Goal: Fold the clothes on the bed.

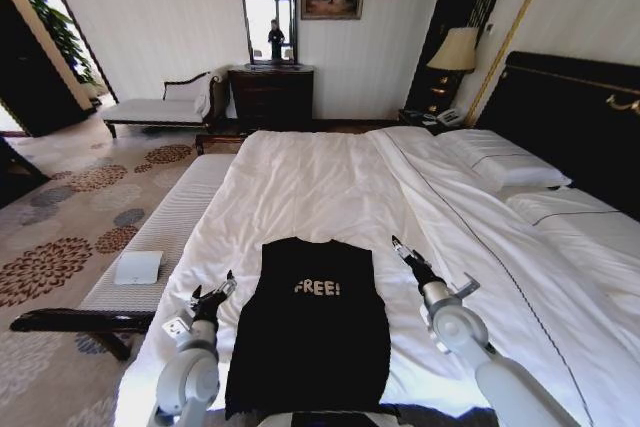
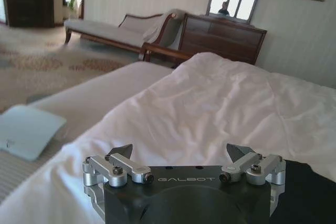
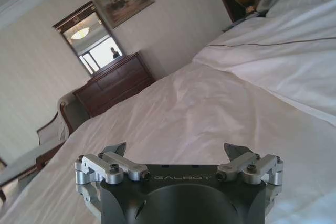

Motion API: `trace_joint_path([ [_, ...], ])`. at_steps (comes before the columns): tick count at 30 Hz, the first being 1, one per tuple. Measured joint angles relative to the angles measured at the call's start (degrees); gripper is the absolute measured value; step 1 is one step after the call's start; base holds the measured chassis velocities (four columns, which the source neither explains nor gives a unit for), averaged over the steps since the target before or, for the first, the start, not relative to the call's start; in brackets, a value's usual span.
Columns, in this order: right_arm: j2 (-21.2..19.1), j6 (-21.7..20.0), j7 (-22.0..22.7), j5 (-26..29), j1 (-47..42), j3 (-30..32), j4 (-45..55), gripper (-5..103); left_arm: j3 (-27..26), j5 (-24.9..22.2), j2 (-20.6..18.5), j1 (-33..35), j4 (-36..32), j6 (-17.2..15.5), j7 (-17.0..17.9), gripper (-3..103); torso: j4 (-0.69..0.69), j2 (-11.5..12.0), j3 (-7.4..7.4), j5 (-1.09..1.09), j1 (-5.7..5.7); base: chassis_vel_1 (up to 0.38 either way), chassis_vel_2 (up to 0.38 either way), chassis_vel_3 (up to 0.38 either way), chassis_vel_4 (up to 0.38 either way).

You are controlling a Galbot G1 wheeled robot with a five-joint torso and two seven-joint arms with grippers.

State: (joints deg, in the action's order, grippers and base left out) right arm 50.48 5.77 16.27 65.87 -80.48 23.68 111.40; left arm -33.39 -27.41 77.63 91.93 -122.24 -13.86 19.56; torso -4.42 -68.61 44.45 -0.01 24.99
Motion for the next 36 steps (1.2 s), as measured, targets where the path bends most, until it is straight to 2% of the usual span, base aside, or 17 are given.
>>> trace_joint_path([
  [1,0.00,0.00,0.00,0.00,0.00,0.00,0.00,100,0.00,0.00,0.00,0.00,0.00,0.00,0.00,100,0.00,0.00,0.00,0.00,0.00,0.000,0.000,0.000,0.000],
  [6,0.66,2.43,-2.66,-8.42,-4.15,2.25,0.04,100,-2.35,-2.39,-6.36,-2.18,4.06,2.07,-1.67,100,0.00,0.00,0.00,0.00,0.00,0.000,0.000,0.000,0.000],
  [10,0.87,4.29,-4.46,-11.06,-5.61,4.13,-1.45,100,-2.70,-4.31,-9.41,-4.14,5.81,3.03,-3.08,100,0.00,0.00,0.00,0.01,0.00,0.000,0.000,0.000,0.000],
  [16,1.51,4.51,-5.31,-15.19,-2.41,3.41,-6.52,100,-2.46,-8.18,-8.14,-7.28,6.78,3.14,-6.50,100,-0.02,0.00,0.00,-0.01,0.00,0.000,0.000,0.000,0.000],
  [19,2.64,4.15,-0.80,-17.75,3.00,0.76,-11.43,100,-3.22,-12.20,-5.69,-7.92,4.88,3.15,-10.38,100,0.04,0.00,0.00,0.05,0.00,0.000,0.000,0.000,0.000],
  [20,3.28,4.13,3.54,-19.32,4.08,0.17,-12.07,100,-3.35,-11.61,-4.48,-7.93,5.10,3.16,-11.06,100,0.03,0.01,0.01,0.05,0.01,0.000,0.000,0.000,0.000],
  [21,3.28,4.13,3.54,-19.32,4.08,0.17,-12.07,100,-3.35,-11.61,-4.48,-7.93,5.10,3.16,-11.06,100,0.03,0.01,0.01,0.05,0.01,0.000,0.000,0.000,0.000],
  [22,3.41,3.87,6.00,-19.25,4.35,-0.11,-11.80,100,-3.36,-10.77,-3.93,-7.93,5.54,3.16,-11.25,100,0.02,0.01,0.01,0.04,0.01,0.000,0.000,0.000,0.000],
  [24,2.51,2.19,8.28,-14.96,3.55,-0.25,-8.89,100,-3.36,-7.29,-2.89,-7.98,7.56,3.21,-12.34,100,0.00,0.00,0.00,0.02,0.01,0.000,0.000,0.000,0.000],
  [25,1.73,1.72,7.45,-12.93,3.23,-0.24,-8.08,100,-3.37,-5.67,-2.42,-7.98,8.59,3.34,-12.99,100,-0.01,0.00,0.00,-0.02,0.00,0.000,0.000,0.000,0.000],
  [26,1.14,2.08,4.20,-11.73,3.43,-0.25,-8.38,100,-3.50,-4.47,-1.59,-7.87,9.46,3.34,-13.48,100,-0.02,0.00,0.00,-0.04,-0.01,0.000,0.000,0.000,0.000],
  [27,1.14,2.08,4.20,-11.73,3.43,-0.25,-8.38,100,-3.50,-4.47,-1.59,-7.87,9.46,3.34,-13.48,100,-0.02,0.00,0.00,-0.04,-0.01,0.000,0.000,0.000,0.000],
  [30,1.05,4.41,-9.99,-11.39,6.49,-1.11,-14.17,100,-4.35,-4.82,-0.20,-6.90,9.71,3.14,-13.63,100,0.00,0.00,0.00,0.02,-0.01,0.000,0.000,0.000,0.000],
  [31,1.05,4.41,-9.99,-11.39,6.49,-1.11,-14.17,100,-4.35,-4.82,-0.20,-6.90,9.71,3.14,-13.63,100,0.00,0.00,0.00,0.02,-0.01,0.000,0.000,0.000,0.000],
  [34,1.71,3.94,-21.17,-8.92,10.40,-2.97,-20.20,100,-5.91,-5.60,0.45,-6.02,8.35,2.75,-13.72,100,0.00,0.00,0.00,0.04,0.00,0.000,0.000,0.000,0.000],
  [35,1.88,3.33,-23.47,-7.49,11.72,-3.70,-21.85,100,-6.33,-5.58,0.49,-5.94,8.26,2.74,-13.71,100,0.00,0.00,0.01,0.03,0.00,0.000,0.000,0.000,0.000],
  [36,1.88,3.33,-23.47,-7.49,11.72,-3.70,-21.85,100,-6.33,-5.58,0.49,-5.94,8.26,2.74,-13.71,100,0.00,0.00,0.01,0.03,0.00,0.000,0.000,0.000,0.000],
])
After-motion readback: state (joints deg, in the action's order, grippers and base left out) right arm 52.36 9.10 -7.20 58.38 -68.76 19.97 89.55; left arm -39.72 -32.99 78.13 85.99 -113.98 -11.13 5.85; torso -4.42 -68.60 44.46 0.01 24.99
